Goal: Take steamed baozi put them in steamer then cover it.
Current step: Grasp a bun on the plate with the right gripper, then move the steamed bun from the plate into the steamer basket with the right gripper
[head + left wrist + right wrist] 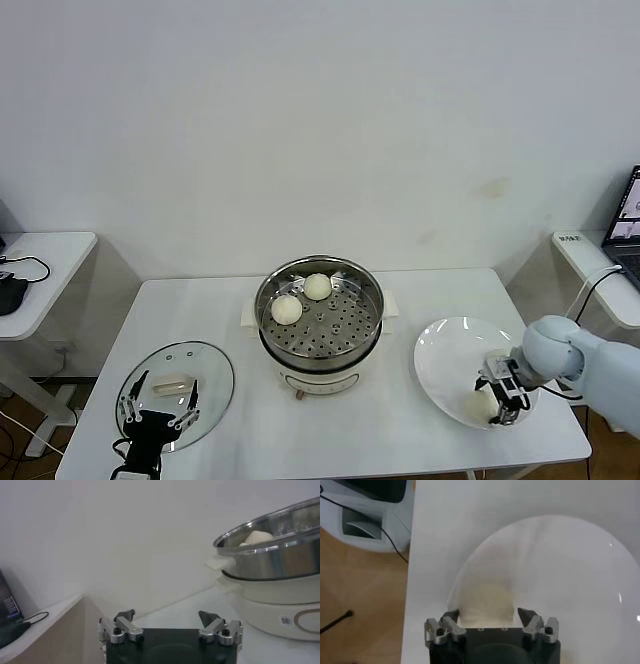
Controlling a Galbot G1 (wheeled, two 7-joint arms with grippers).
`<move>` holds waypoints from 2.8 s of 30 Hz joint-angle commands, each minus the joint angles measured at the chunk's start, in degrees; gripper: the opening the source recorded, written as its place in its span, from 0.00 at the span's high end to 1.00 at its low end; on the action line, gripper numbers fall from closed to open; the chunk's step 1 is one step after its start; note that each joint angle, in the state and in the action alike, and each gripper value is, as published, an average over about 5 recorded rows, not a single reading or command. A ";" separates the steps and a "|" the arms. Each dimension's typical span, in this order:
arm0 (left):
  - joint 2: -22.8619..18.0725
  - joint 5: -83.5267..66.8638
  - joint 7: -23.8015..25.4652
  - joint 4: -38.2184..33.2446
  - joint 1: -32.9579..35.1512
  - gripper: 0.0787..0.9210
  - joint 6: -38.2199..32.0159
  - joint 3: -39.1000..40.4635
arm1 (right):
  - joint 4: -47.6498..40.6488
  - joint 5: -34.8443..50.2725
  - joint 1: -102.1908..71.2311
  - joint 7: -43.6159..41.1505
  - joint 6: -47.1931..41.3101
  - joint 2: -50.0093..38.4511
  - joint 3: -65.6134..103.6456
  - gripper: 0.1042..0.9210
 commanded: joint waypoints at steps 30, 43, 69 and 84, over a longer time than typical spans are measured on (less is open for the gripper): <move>1.11 -0.13 0.06 -0.84 -0.67 0.12 0.04 0.17 | -3.99 14.01 34.16 -2.71 -2.05 6.02 -6.54 0.46; 0.98 -0.25 0.09 -0.85 -0.70 0.12 0.11 -1.03 | -4.56 21.11 51.25 -0.37 -3.05 23.87 -20.27 0.45; -0.41 -0.98 0.09 -0.86 -0.06 0.12 0.01 -4.21 | -8.33 8.80 40.94 4.15 14.94 43.95 -30.41 0.45; -0.74 -1.13 -0.01 -0.06 -0.57 0.12 -0.15 -3.99 | -9.40 3.16 39.94 2.39 20.16 44.46 -30.93 0.44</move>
